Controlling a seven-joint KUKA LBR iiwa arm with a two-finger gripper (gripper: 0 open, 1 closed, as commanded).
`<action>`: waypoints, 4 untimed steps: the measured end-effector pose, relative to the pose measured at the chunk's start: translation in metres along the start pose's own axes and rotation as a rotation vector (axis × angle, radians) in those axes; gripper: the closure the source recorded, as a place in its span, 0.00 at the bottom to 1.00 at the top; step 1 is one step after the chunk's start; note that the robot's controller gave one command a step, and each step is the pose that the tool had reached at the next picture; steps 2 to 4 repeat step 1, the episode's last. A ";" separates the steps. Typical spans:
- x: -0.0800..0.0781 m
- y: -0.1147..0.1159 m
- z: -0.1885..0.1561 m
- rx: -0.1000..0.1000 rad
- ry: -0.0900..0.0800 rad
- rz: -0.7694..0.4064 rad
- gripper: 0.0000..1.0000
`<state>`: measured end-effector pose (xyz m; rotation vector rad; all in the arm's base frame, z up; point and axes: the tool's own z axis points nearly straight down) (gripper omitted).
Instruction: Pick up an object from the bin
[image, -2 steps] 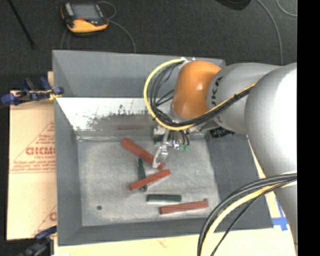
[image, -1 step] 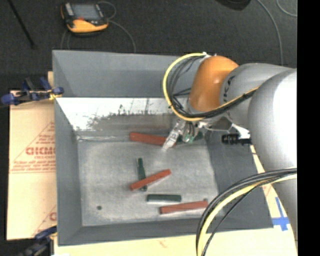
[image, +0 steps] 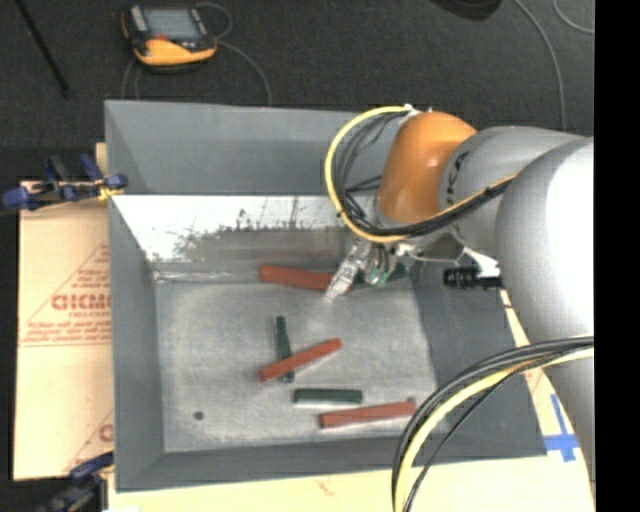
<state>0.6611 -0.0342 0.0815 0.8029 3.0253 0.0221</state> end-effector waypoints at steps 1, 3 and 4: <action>-0.003 0.001 -0.063 0.013 0.003 -0.005 1.00; -0.003 0.001 -0.063 0.013 0.003 -0.005 1.00; -0.003 0.001 -0.063 0.013 0.003 -0.005 1.00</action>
Offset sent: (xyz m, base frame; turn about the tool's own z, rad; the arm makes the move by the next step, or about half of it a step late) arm -0.0001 0.0002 0.0561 -0.0001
